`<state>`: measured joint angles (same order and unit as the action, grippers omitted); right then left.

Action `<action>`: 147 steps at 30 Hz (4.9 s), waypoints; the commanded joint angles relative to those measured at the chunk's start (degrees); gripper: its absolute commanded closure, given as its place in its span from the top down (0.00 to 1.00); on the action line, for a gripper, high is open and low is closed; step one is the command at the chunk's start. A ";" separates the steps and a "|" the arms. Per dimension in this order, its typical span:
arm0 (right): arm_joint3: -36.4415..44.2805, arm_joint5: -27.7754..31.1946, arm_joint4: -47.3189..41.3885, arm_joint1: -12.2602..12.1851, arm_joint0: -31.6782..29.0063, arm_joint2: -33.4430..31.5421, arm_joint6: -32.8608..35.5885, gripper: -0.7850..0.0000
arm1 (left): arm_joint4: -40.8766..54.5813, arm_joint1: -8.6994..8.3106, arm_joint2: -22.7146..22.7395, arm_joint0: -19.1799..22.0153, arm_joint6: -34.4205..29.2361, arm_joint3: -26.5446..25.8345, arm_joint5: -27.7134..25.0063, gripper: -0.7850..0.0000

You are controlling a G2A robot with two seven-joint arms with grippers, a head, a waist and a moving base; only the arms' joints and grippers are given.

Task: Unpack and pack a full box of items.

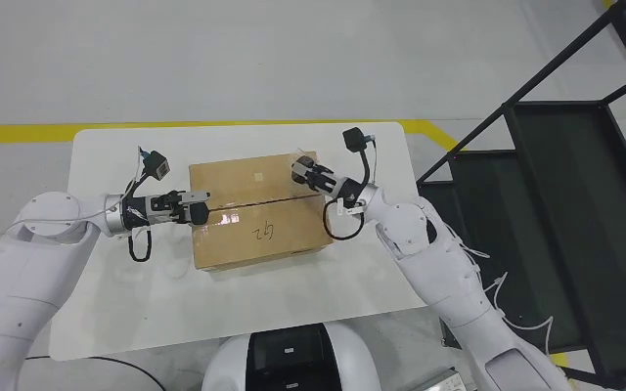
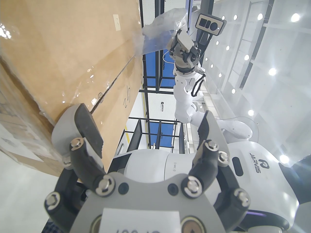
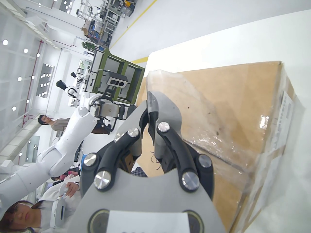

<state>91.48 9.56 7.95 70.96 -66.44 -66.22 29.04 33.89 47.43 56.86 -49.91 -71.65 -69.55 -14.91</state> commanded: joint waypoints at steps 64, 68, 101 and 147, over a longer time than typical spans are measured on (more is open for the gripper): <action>-13.16 -2.62 6.44 4.84 10.36 18.43 0.53 0.00 | 0.00 0.00 0.00 0.00 0.00 0.00 0.00 1.00; -13.31 -3.26 6.33 5.15 10.80 18.71 1.06 0.79 | 0.00 0.00 0.00 0.00 0.00 0.00 0.00 1.00; -12.76 -3.05 3.88 8.14 15.14 22.85 3.08 1.00 | 6.34 -3.97 23.99 -22.05 15.32 -3.00 -3.69 1.00; -34.73 4.57 -8.32 20.91 29.07 30.35 3.87 1.00 | 1.23 -2.56 27.77 -25.32 14.07 -8.44 1.58 1.00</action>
<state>55.75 14.35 -0.75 92.38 -36.80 -34.79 32.69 35.37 44.79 84.98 -75.52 -57.48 -77.74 -13.57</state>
